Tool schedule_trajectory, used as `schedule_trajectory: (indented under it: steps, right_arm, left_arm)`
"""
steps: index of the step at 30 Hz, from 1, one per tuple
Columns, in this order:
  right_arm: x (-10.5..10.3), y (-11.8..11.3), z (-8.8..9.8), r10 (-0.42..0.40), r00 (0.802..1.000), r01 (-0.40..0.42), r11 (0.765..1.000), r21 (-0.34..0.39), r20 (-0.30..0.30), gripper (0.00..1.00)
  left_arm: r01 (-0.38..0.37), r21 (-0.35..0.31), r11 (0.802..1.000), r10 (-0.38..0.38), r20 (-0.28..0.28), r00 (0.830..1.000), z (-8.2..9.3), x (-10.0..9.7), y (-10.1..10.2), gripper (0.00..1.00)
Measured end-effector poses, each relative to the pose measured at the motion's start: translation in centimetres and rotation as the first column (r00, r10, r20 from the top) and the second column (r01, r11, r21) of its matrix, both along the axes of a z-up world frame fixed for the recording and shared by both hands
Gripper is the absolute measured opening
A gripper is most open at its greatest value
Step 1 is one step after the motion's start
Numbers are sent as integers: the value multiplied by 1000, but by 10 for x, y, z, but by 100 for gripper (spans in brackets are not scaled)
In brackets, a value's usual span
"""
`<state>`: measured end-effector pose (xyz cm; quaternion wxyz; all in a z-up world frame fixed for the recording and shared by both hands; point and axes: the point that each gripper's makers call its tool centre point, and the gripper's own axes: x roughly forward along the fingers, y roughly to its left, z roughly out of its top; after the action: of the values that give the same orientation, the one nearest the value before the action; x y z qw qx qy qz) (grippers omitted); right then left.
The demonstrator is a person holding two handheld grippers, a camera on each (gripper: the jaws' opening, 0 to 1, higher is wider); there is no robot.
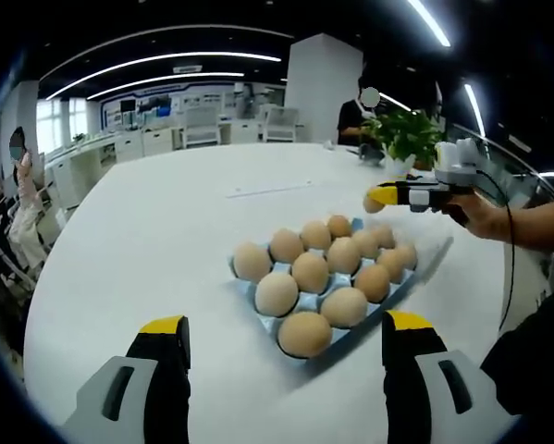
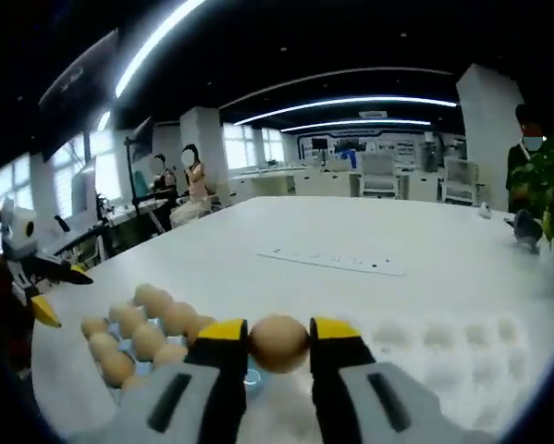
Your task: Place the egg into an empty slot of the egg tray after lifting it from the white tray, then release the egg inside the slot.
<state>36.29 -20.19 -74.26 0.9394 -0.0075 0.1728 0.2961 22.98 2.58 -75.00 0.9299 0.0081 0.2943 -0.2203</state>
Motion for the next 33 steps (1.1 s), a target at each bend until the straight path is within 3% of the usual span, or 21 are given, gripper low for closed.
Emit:
schedule_trajectory:
  steps: [13, 17, 24, 33]
  right_arm:
    - [-2, 21, -22, 86, 994, -88, 995, -44, -61, 26]
    - [-5, 22, -34, 86, 988, -91, 995, -31, -130, 26]
    - [-3, 23, -38, 85, 976, -87, 996, -4, -202, 26]
    - [-4, 25, -40, 109, 968, -117, 993, -25, -226, 26]
  left_arm:
    - [-8, 1, 1000, 8, -7, 1000, -2, -2, 2, 85]
    - [-11, 0, 1000, 11, -7, 1000, -2, -2, 2, 85]
    - [-10, 0, 1000, 10, -11, 1000, -3, -2, 2, 85]
    - [-7, 1, 1000, 7, -9, 1000, -3, -1, 2, 85]
